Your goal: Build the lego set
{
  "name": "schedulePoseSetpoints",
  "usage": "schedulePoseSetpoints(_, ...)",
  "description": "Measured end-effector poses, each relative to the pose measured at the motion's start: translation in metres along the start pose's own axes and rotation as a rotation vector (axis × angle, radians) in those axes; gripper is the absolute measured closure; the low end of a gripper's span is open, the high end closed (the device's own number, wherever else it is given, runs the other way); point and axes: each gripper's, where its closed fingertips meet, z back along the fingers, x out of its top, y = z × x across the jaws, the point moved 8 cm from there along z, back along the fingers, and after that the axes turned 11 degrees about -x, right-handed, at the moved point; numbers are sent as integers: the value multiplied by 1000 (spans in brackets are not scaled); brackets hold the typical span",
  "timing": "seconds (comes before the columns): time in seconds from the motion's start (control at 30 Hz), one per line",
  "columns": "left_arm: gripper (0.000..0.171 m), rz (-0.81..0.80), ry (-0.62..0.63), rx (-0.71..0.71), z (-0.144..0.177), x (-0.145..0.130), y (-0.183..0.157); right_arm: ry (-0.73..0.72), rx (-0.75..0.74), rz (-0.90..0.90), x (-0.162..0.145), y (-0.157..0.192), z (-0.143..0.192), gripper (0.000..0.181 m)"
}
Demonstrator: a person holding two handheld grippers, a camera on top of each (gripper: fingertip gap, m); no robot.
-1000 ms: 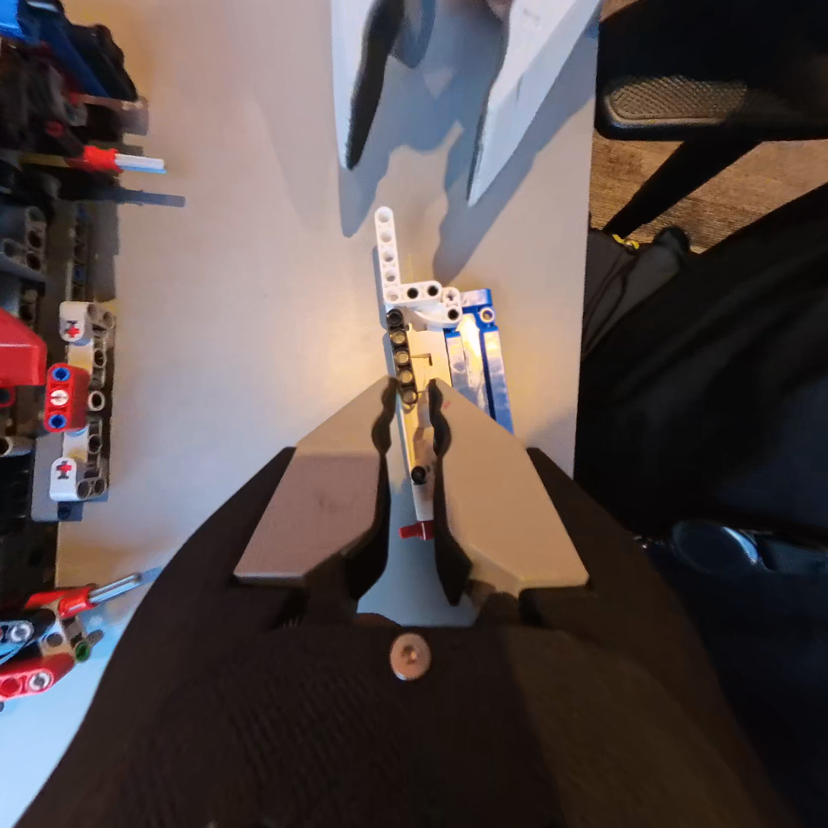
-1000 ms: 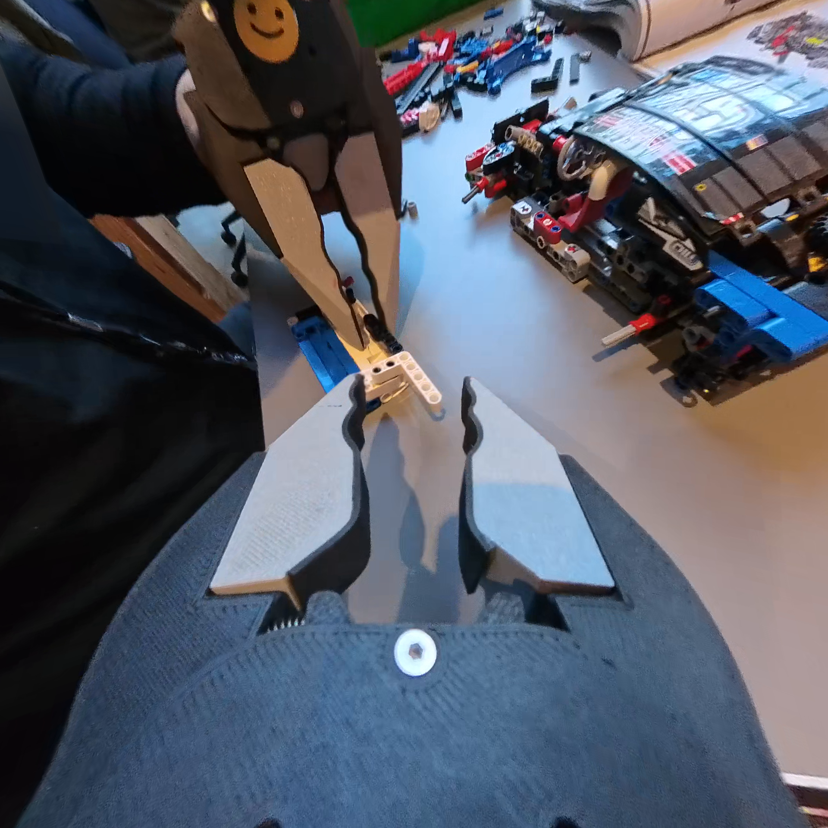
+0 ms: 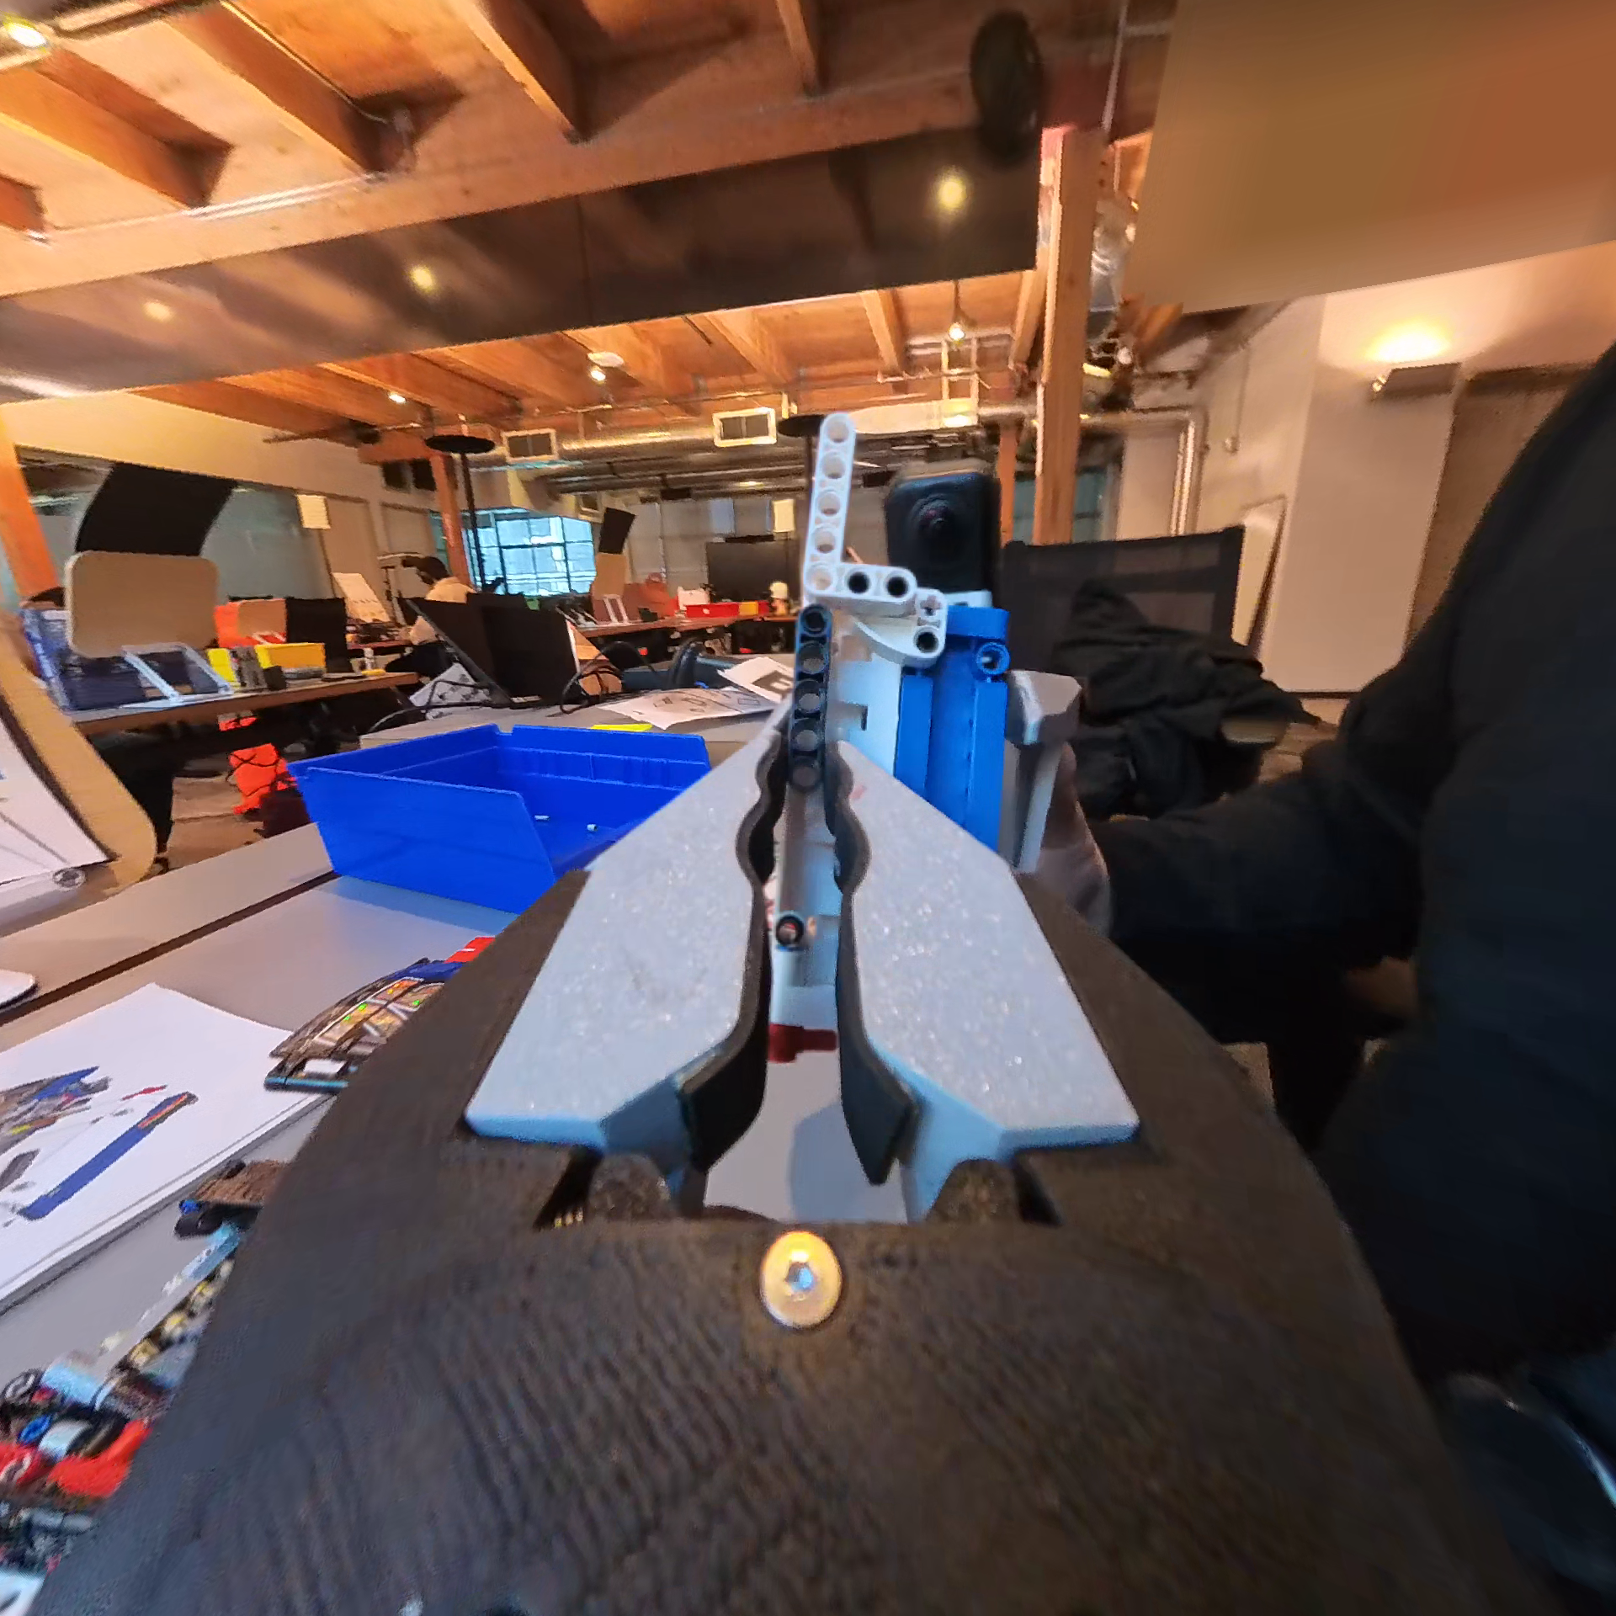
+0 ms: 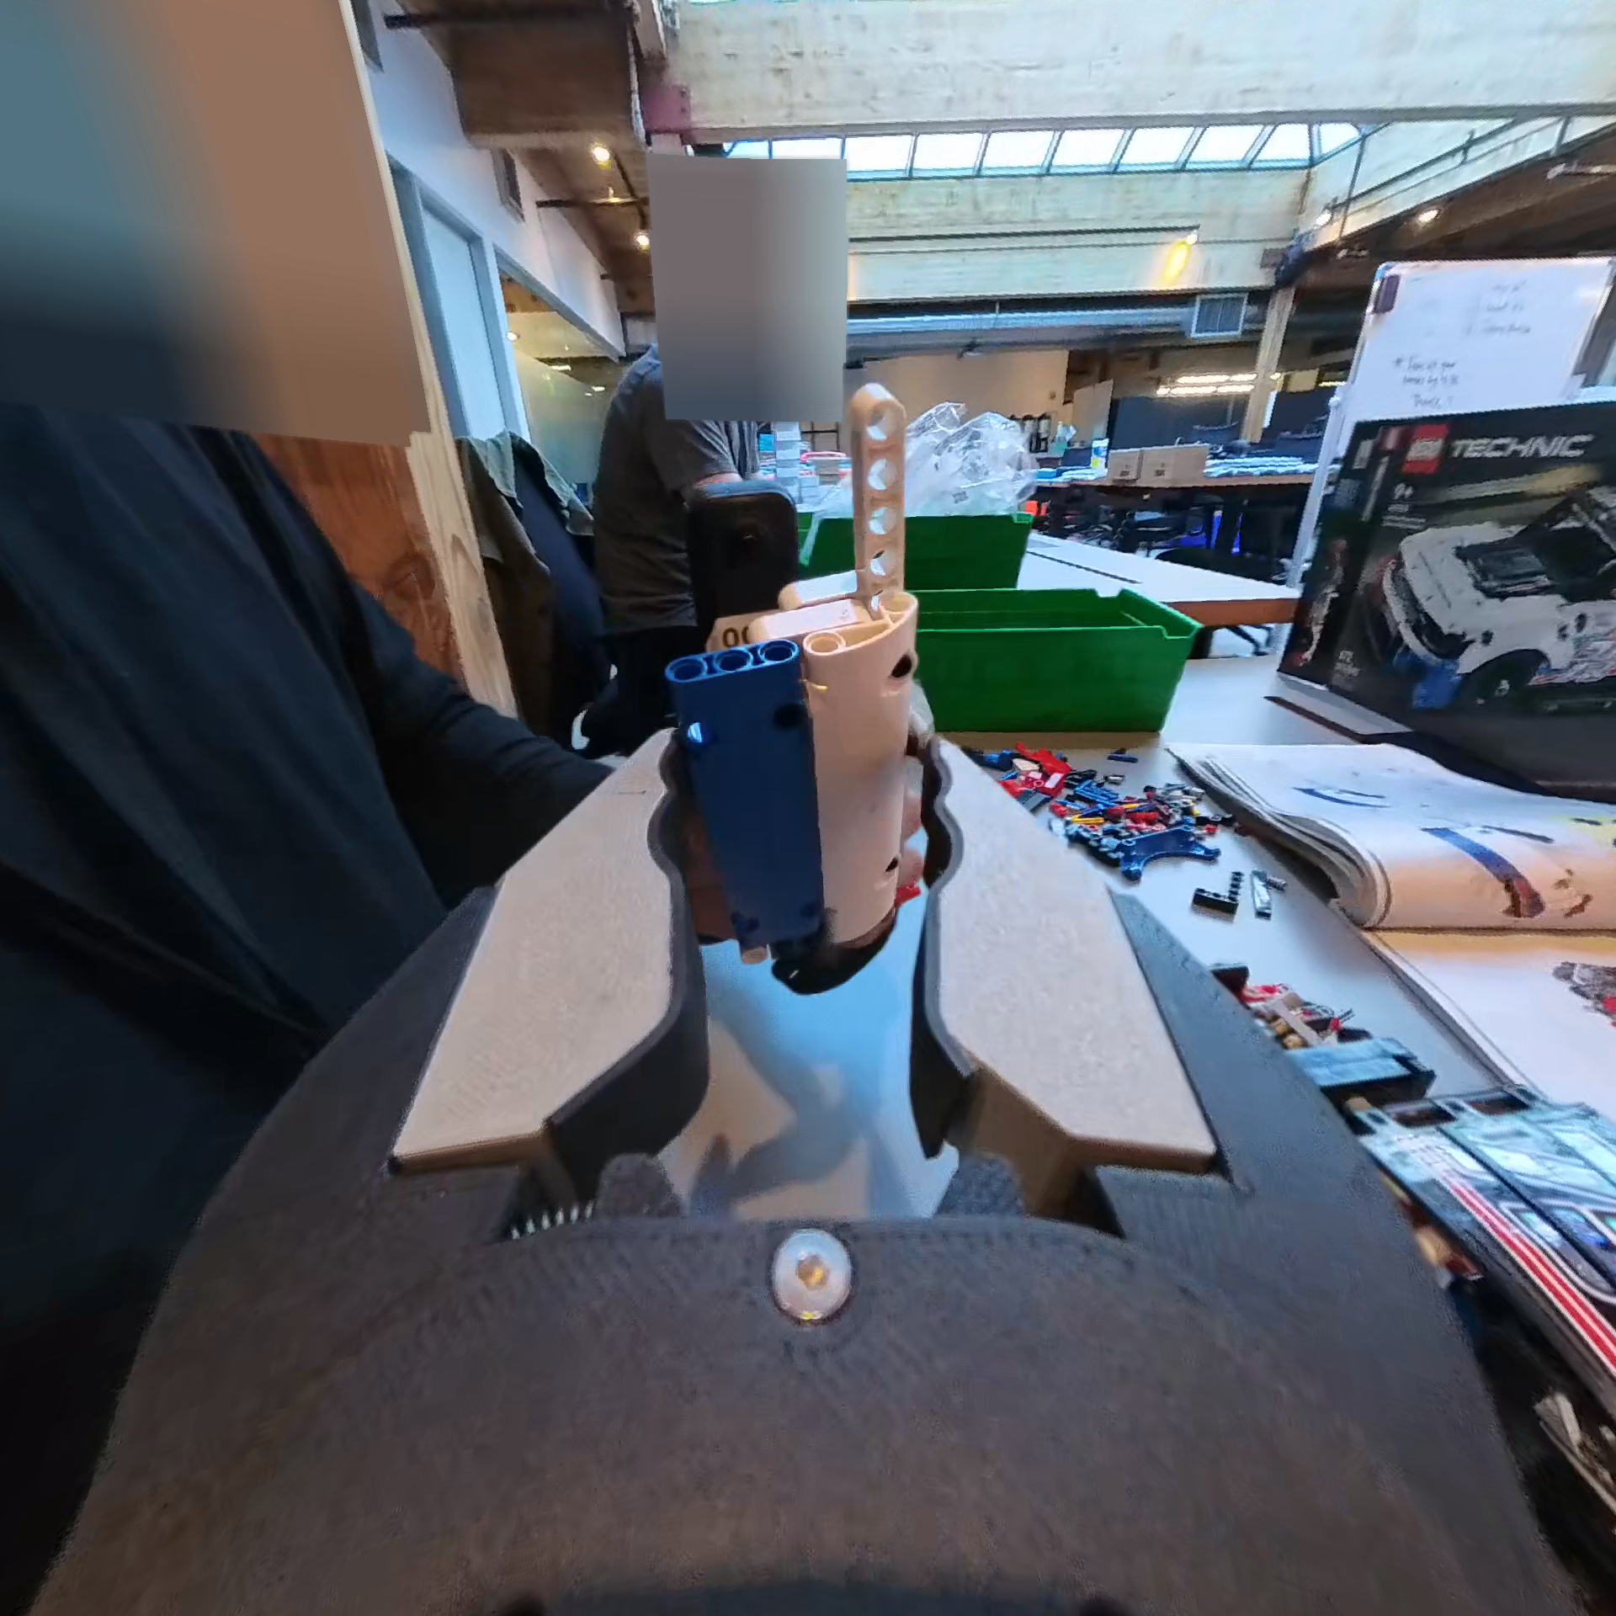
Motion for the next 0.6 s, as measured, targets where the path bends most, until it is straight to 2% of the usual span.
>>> schedulePoseSetpoints(0.07,166,17,-4,23,4,2,-1,4,-18,14,0,2,-5,131)
schedulePoseSetpoints(0.2,164,65,19,104,15,1,3,-2,-93,55,4,-1,-7,151)
schedulePoseSetpoints(0.27,165,72,11,127,14,-3,5,-1,-107,29,3,-4,-6,151)
schedulePoseSetpoints(0.4,165,15,75,164,11,-10,7,-19,-138,-63,-6,-10,0,156)
schedulePoseSetpoints(0.5,164,60,96,172,14,-17,10,15,-267,-11,-11,-14,8,172)
schedulePoseSetpoints(0.6,163,136,120,155,11,-24,12,54,-374,53,-13,-17,14,176)
